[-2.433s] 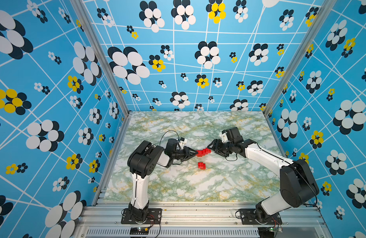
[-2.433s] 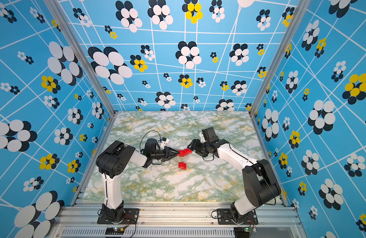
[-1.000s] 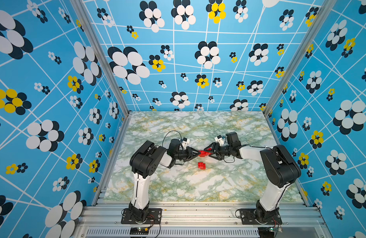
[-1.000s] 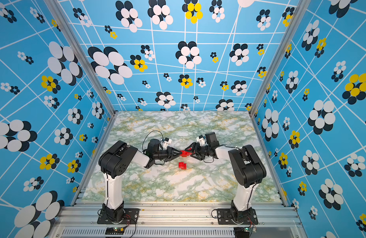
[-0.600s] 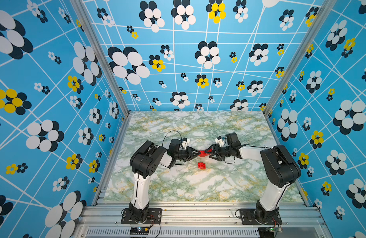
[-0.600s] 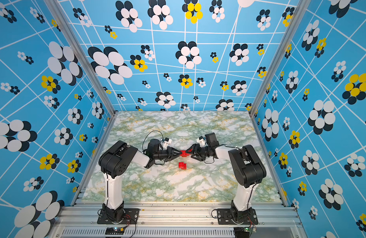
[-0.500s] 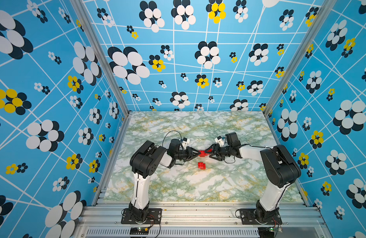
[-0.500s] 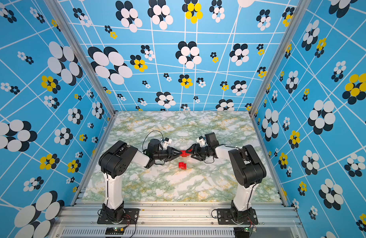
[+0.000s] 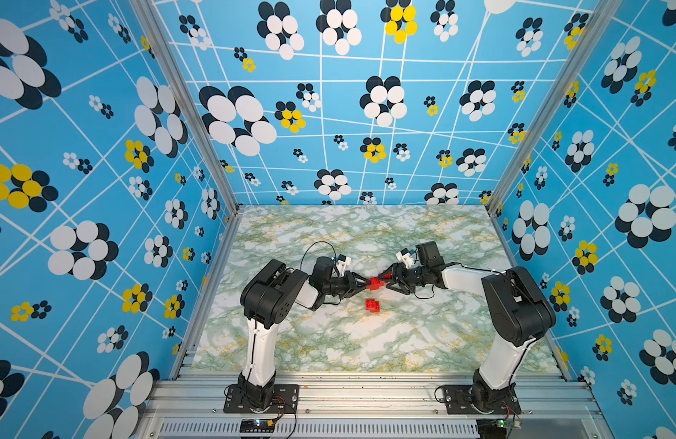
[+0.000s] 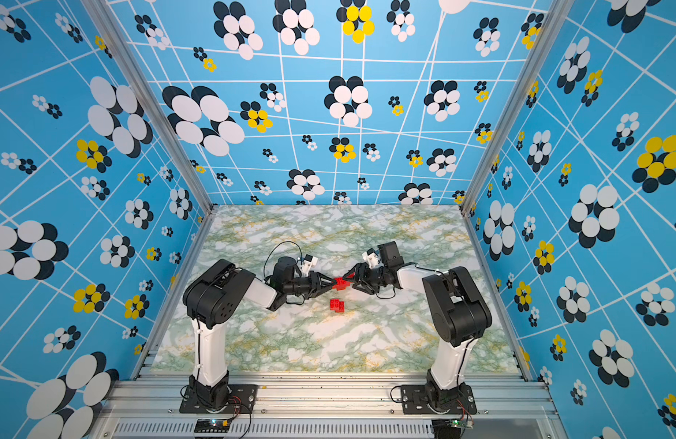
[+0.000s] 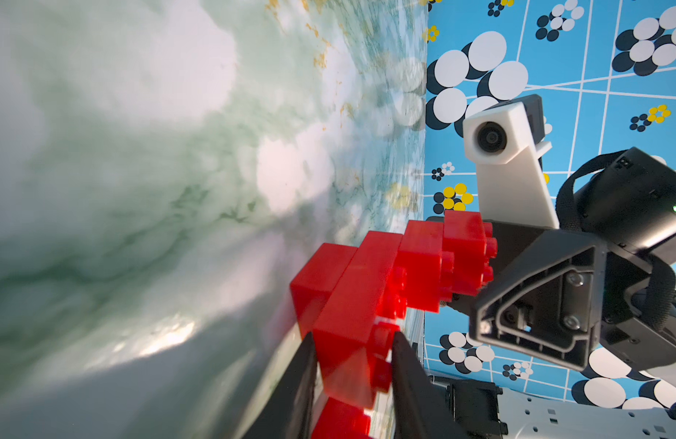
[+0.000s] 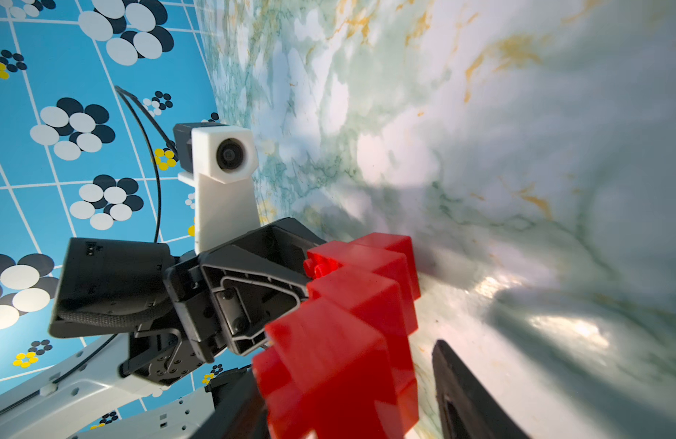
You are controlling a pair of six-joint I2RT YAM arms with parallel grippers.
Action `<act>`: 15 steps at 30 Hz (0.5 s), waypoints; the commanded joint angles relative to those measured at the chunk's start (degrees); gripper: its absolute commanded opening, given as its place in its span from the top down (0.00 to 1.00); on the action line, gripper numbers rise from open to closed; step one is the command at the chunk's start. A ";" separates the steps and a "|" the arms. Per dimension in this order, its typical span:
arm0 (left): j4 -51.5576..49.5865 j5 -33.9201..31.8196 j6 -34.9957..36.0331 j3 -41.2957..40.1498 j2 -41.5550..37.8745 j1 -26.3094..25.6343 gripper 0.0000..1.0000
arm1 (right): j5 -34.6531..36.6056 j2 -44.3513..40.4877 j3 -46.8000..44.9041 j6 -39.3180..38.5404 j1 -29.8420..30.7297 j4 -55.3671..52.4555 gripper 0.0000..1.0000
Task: Assemble the letter v with lego
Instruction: Adjust the lego brick at the center of the board.
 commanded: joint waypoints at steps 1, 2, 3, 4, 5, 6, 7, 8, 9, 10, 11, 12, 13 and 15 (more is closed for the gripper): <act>-1.58 -0.32 1.08 0.78 1.22 -0.24 0.66 | 0.99 0.10 2.17 -2.17 0.36 -3.08 0.36; -1.67 -0.27 1.09 0.93 1.17 -0.30 0.67 | 1.22 0.11 2.53 -2.69 0.40 -3.86 0.36; -1.76 -0.23 1.11 0.87 1.21 -0.24 0.67 | 1.50 0.00 2.79 -3.15 0.38 -4.53 0.36; -1.76 -0.21 1.18 0.89 1.32 -0.27 0.68 | 1.80 -0.06 3.15 -3.77 0.35 -5.44 0.36; -1.72 -0.14 1.18 0.97 1.32 -0.24 0.68 | 1.84 -0.12 3.49 -4.30 0.35 -6.19 0.36; -1.76 -0.07 1.24 0.95 1.37 -0.24 0.69 | 1.74 -0.16 3.76 -4.44 0.35 -6.61 0.35; -1.76 -0.05 1.34 0.95 1.41 -0.22 0.69 | 1.46 -0.06 4.09 -4.75 0.36 -6.98 0.34; -1.83 0.09 1.42 0.95 1.39 -0.25 0.70 | 1.30 -0.07 4.44 -4.96 0.43 -7.48 0.34; -1.85 0.15 1.44 0.96 1.40 -0.28 0.70 | 1.29 0.00 4.78 -5.26 0.44 -7.89 0.33; -1.85 0.13 1.53 0.98 1.43 -0.24 0.71 | 1.24 0.01 5.23 -5.47 0.44 -8.40 0.33; -1.94 0.13 1.53 0.95 1.38 -0.24 0.71 | 1.20 0.14 5.59 -5.83 0.44 -8.91 0.33; -1.94 0.21 1.65 0.95 1.43 -0.19 0.71 | 1.12 0.19 5.78 -6.11 0.42 -9.25 0.33; -2.02 0.21 1.61 1.00 1.40 -0.22 0.71 | 1.08 0.37 6.02 -6.20 0.44 -9.47 0.33; -2.02 0.25 1.71 1.04 1.47 -0.16 0.71 | 0.85 0.69 6.32 -6.55 0.51 -9.76 0.34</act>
